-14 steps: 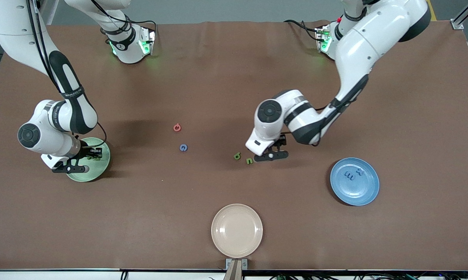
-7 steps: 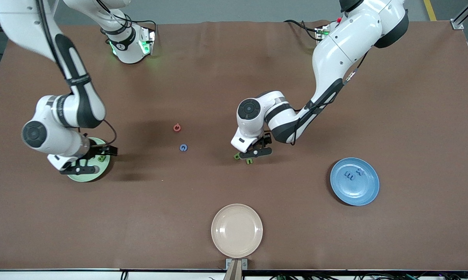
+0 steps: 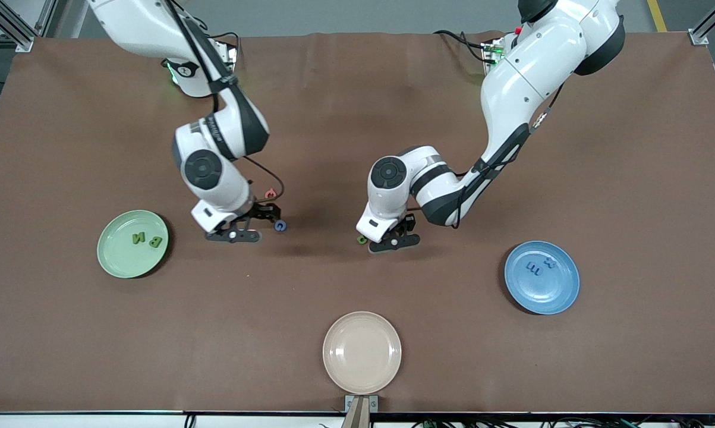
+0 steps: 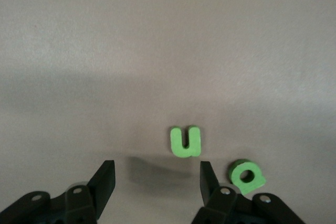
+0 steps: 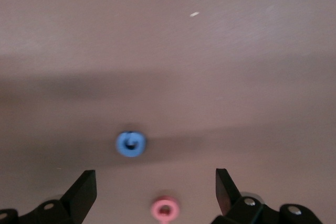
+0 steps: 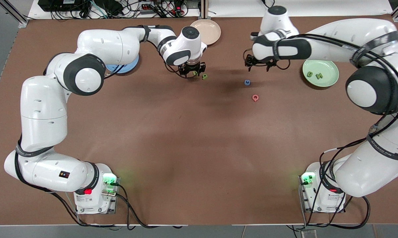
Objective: Sort upper and lower case letters into plates
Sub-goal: 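Grasp the green u with the left gripper while the right gripper grasps the G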
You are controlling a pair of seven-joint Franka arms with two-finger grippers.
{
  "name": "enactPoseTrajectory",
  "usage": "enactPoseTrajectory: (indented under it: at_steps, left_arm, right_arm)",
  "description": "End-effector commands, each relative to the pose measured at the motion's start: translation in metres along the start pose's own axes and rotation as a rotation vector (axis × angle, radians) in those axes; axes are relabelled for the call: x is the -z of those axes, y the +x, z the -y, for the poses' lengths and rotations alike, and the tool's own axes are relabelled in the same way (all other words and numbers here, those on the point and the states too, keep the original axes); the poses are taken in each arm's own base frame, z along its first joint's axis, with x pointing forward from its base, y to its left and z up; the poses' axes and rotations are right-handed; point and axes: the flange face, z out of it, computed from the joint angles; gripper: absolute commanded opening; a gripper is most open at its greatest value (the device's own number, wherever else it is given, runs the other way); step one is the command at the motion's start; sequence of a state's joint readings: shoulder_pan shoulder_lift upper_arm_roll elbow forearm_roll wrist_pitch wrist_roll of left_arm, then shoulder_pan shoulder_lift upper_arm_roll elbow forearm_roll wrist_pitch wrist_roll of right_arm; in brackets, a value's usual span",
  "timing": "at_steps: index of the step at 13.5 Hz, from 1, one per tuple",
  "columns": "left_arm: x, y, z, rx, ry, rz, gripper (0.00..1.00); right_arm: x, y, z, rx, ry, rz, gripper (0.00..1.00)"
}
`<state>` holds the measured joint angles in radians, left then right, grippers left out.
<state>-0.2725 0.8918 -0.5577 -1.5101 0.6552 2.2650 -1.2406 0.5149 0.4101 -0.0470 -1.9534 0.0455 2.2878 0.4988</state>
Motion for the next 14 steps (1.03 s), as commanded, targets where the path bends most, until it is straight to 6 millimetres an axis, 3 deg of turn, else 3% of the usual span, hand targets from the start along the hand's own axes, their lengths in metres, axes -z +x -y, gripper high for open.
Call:
enactPoseTrajectory:
  at_steps: [1, 4, 7, 10, 14]
  left_arm:
    - [-0.008, 0.008, -0.009, 0.03, -0.034, -0.009, 0.71]
    - [-0.012, 0.011, -0.011, 0.029, -0.045, -0.012, 0.69]
    - [-0.017, 0.015, -0.011, 0.028, -0.058, -0.013, 0.6]
    - [-0.023, 0.018, -0.006, 0.042, -0.045, -0.013, 0.35]
    - [-0.023, 0.019, -0.004, 0.036, -0.04, -0.017, 0.01]
  right_arm:
    - [-0.026, 0.013, 0.025, -0.074, -0.007, 0.003, 1.0]
    - [-0.063, 0.014, 0.031, -0.158, 0.061, 0.029, 1.0]
    - [-0.081, 0.002, 0.019, -0.168, 0.034, 0.07, 1.0]
    - [-0.087, -0.003, 0.016, -0.168, 0.03, 0.071, 0.95]
    - [-0.094, -0.01, 0.015, -0.169, 0.033, 0.066, 0.65]
